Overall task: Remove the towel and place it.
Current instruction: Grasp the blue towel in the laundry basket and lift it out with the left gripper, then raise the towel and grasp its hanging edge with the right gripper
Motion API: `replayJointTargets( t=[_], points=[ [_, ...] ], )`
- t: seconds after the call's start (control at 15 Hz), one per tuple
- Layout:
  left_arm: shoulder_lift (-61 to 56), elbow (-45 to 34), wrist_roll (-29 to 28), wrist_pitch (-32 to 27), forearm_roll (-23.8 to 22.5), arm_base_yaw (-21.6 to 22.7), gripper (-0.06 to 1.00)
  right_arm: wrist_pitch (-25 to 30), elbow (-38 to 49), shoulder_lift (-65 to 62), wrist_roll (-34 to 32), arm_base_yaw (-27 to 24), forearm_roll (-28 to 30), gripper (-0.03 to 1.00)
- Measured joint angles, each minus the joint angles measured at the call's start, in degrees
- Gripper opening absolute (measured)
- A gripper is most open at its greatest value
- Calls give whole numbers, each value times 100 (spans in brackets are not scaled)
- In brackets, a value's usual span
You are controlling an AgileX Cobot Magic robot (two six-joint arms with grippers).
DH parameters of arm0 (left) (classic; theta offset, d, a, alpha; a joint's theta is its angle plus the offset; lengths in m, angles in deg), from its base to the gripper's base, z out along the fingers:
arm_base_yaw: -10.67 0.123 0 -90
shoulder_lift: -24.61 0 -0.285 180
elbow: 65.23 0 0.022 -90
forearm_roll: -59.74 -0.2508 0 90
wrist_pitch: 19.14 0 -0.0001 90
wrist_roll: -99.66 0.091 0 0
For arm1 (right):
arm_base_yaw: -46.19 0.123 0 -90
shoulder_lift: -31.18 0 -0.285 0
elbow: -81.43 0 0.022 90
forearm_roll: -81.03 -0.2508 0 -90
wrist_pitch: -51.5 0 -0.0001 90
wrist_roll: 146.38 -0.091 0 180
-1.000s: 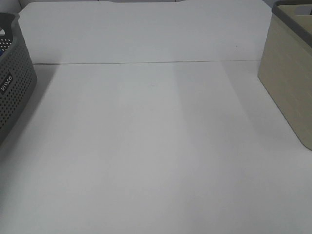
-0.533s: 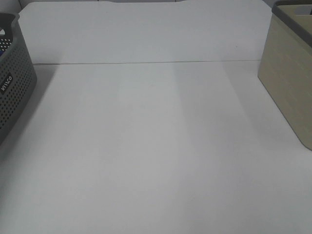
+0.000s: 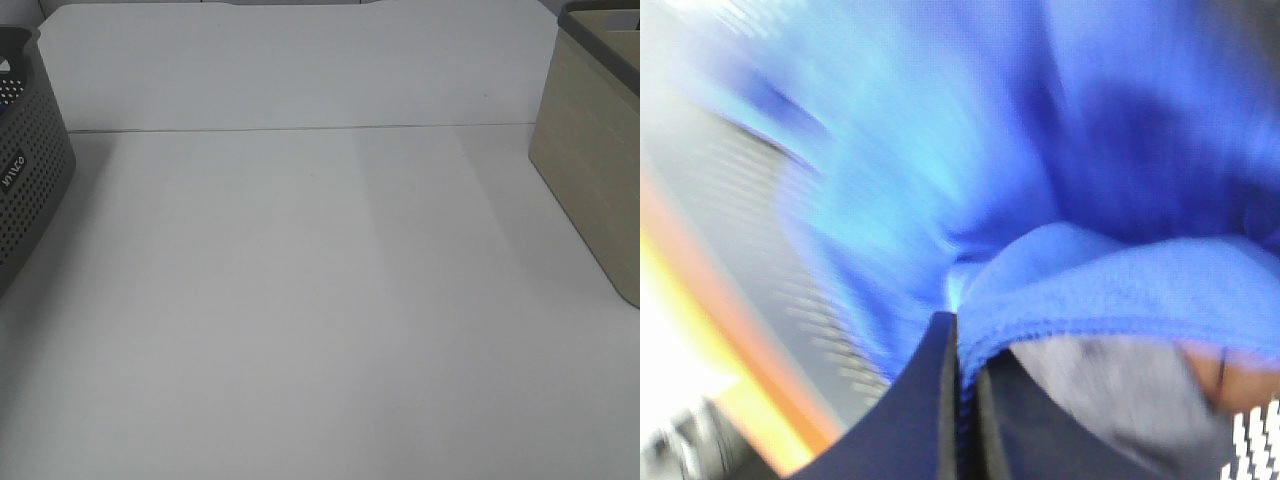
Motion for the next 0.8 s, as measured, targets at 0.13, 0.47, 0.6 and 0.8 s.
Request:
replayJointTargets(
  t=[0.13, 0.47, 0.6, 0.8],
  points=[
    [-458, 487, 0, -11, 705, -155, 0, 0, 0, 0, 0, 0, 0, 75],
    [-1180, 699, 23, -46, 1192, -424, 0, 0, 0, 0, 0, 0, 0, 75],
    [-1387, 716, 74, -57, 1278, -424, 0, 0, 0, 0, 0, 0, 0, 75],
    [-1719, 728, 905, -57, 2034, -424, 0, 0, 0, 0, 0, 0, 0, 75]
  ],
)
